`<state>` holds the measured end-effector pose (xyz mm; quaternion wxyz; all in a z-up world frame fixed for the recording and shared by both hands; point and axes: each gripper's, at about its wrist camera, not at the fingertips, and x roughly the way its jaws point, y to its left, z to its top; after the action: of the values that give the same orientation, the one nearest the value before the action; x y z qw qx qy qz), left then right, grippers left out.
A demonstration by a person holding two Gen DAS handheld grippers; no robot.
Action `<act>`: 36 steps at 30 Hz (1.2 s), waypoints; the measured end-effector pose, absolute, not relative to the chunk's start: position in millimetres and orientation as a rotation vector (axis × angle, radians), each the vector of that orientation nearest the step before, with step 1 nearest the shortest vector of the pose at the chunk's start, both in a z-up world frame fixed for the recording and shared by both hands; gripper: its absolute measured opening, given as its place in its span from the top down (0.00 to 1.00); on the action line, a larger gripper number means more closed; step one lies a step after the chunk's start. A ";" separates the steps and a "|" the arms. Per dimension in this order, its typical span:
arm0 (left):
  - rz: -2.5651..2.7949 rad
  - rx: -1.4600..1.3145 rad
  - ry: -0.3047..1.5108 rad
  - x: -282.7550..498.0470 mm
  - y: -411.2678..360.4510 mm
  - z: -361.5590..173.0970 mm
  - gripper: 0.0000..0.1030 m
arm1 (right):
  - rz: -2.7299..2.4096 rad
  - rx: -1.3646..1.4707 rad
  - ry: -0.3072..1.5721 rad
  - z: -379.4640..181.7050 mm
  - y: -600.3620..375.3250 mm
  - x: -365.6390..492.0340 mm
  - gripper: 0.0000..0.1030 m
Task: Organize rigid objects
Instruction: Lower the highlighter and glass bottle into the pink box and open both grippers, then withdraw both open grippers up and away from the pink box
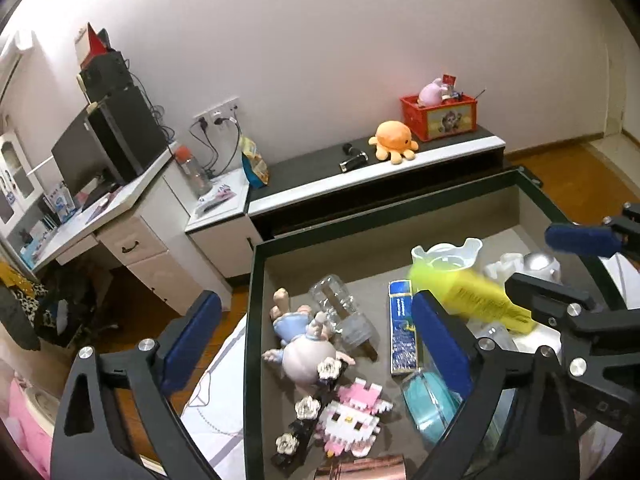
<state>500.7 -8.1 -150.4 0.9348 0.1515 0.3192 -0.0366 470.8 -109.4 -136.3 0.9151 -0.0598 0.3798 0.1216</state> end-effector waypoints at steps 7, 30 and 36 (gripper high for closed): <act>-0.101 0.247 0.630 478.5 3.5 -139.5 0.00 | 0.201 -0.092 0.707 -121.1 -122.7 446.8 0.00; -0.152 0.139 0.575 379.7 13.8 -102.3 0.00 | 0.200 -0.093 0.650 -89.3 -127.2 365.6 0.00; -0.159 0.141 0.549 353.7 14.0 -89.6 0.00 | 0.195 -0.087 0.617 -77.1 -128.4 339.0 0.00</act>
<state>353.7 14.0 -89.6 0.9570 0.0696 0.2707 -0.0782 339.0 -128.4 -77.1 0.9471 -0.0429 0.3032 0.0960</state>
